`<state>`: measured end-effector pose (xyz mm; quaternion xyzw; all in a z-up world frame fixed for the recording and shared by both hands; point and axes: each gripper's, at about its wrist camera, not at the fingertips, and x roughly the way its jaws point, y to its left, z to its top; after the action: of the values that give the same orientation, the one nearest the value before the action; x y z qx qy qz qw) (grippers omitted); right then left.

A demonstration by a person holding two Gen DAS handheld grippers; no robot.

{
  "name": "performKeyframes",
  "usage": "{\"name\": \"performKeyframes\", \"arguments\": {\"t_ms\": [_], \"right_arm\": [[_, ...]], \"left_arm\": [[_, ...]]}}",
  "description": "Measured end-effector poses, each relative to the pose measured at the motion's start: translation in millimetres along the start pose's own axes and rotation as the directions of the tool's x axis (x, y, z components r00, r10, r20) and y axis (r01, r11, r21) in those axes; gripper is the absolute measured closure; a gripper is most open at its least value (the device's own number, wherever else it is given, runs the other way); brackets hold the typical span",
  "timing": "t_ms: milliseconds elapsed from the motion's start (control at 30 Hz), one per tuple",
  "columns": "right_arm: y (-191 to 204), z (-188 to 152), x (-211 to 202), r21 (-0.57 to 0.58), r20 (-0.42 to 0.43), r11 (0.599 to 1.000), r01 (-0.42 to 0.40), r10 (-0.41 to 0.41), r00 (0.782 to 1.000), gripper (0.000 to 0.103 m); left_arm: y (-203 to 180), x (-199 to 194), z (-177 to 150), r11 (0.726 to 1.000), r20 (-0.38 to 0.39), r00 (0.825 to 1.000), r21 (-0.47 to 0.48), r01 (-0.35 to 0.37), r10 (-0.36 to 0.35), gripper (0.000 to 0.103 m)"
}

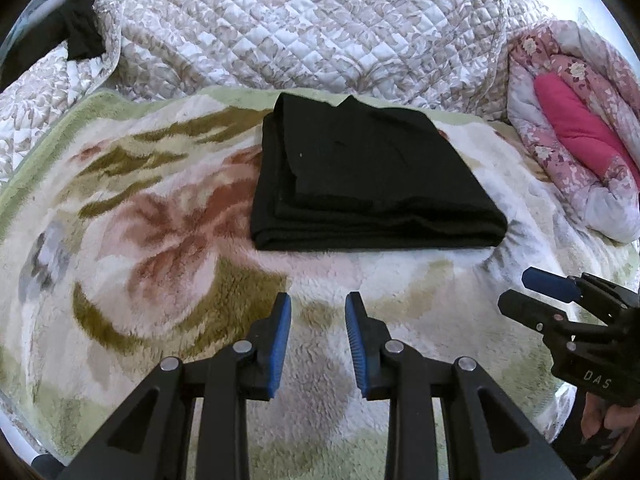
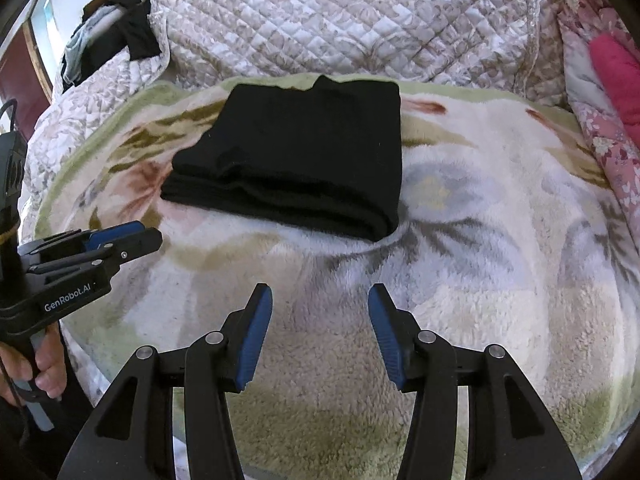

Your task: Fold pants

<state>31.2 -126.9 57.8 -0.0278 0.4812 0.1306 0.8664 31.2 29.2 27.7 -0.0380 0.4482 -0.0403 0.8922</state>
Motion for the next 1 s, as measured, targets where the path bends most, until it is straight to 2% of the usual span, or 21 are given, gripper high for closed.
{"name": "performKeyframes", "arguments": {"t_ms": [133, 233, 367, 1000], "right_arm": [[-1, -3, 8, -0.005, -0.013, 1.000, 0.005, -0.005, 1.000, 0.052], [0, -3, 11, -0.014, -0.010, 1.000, -0.004, 0.004, 1.000, 0.046], [4, -3, 14, -0.034, -0.012, 0.999, 0.005, -0.005, 1.000, 0.040], [3, -3, 15, -0.035, -0.014, 0.999, 0.003, -0.003, 1.000, 0.037]], "left_arm": [[2, 11, -5, 1.000, -0.034, 0.999, -0.006, 0.004, -0.004, 0.072], [0, 12, -9, 1.000, -0.023, 1.000, 0.009, 0.007, -0.006, 0.068], [-1, 13, -10, 1.000, -0.019, 1.000, 0.013, 0.008, -0.008, 0.066], [-3, 14, -10, 1.000, -0.021, 1.000, 0.025, 0.000, 0.000, 0.062]]}}
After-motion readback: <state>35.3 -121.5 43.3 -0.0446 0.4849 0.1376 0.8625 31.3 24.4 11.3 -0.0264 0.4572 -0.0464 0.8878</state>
